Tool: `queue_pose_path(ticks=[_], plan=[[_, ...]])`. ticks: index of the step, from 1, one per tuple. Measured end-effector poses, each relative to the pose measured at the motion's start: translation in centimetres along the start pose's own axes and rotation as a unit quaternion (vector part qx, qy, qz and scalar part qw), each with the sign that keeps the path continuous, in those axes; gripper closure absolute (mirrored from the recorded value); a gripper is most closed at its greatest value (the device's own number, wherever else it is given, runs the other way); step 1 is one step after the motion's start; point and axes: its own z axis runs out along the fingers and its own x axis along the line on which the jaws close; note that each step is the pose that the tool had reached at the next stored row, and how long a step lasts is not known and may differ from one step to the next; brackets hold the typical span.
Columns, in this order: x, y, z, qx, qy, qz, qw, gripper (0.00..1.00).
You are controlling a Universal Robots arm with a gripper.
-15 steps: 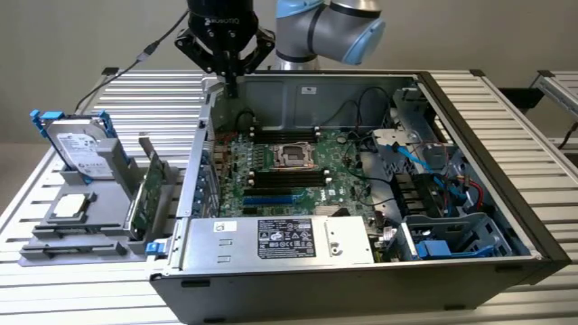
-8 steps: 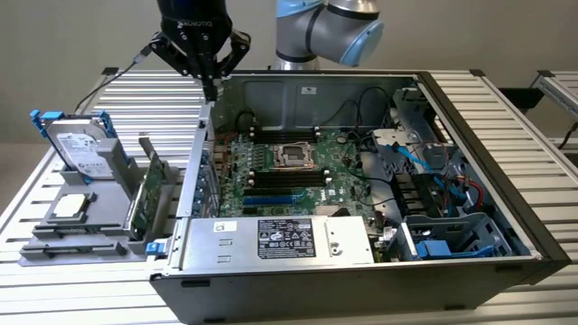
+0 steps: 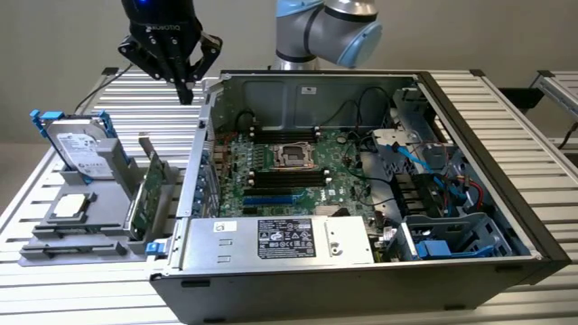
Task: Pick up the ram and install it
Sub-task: 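Reach for the ram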
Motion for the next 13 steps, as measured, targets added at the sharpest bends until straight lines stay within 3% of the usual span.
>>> queue_pose_path(ticks=[13], plan=[[5.6,-1.43,0.59,0.0,0.0002,0.0,1.0,0.89]])
